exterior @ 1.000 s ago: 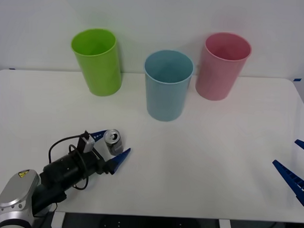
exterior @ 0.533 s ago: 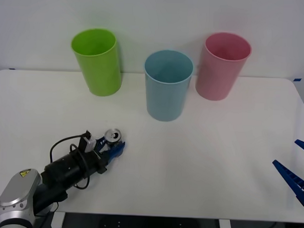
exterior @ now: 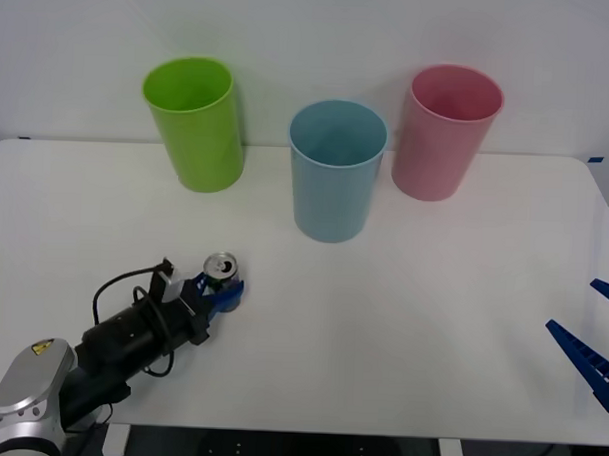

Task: Grasp the object on the table and drop it into the matching bin: aluminum can to the light blue bin, PET bottle to the pink bin.

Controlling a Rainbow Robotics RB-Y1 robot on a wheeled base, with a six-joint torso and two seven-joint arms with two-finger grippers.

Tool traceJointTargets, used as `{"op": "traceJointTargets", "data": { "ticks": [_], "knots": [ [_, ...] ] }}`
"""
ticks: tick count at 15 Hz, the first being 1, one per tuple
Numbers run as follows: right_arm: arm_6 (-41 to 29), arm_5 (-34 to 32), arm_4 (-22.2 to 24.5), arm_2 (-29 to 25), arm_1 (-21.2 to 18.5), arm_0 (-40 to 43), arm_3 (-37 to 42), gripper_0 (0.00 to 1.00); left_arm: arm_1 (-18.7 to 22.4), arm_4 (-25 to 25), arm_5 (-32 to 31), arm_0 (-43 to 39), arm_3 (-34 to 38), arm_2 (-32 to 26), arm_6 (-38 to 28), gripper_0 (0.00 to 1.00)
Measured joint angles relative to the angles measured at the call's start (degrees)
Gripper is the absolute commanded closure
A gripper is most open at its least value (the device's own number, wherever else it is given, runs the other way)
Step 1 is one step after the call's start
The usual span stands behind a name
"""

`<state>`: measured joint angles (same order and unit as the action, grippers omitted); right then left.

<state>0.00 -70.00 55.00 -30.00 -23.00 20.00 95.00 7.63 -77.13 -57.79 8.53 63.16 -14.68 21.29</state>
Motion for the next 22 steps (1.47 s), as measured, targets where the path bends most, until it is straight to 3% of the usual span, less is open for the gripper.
{"op": "traceJointTargets", "data": {
  "ticks": [6, 19, 22],
  "knots": [
    [0.0, 0.0, 0.0, 0.0, 0.0, 0.0, 0.0, 0.0, 0.6, 2.2, -2.7, -1.2, 5.3, -3.3, -3.0, 1.0],
    [0.0, 0.0, 0.0, 0.0, 0.0, 0.0, 0.0, 0.0, 0.6, 3.3, -1.1, -3.4, 28.7, -5.9, -25.0, 1.0],
    [0.0, 0.0, 0.0, 0.0, 0.0, 0.0, 0.0, 0.0, 0.6, 0.9, 0.8, -2.1, 33.1, -6.0, -31.6, 1.0]
  ]
}}
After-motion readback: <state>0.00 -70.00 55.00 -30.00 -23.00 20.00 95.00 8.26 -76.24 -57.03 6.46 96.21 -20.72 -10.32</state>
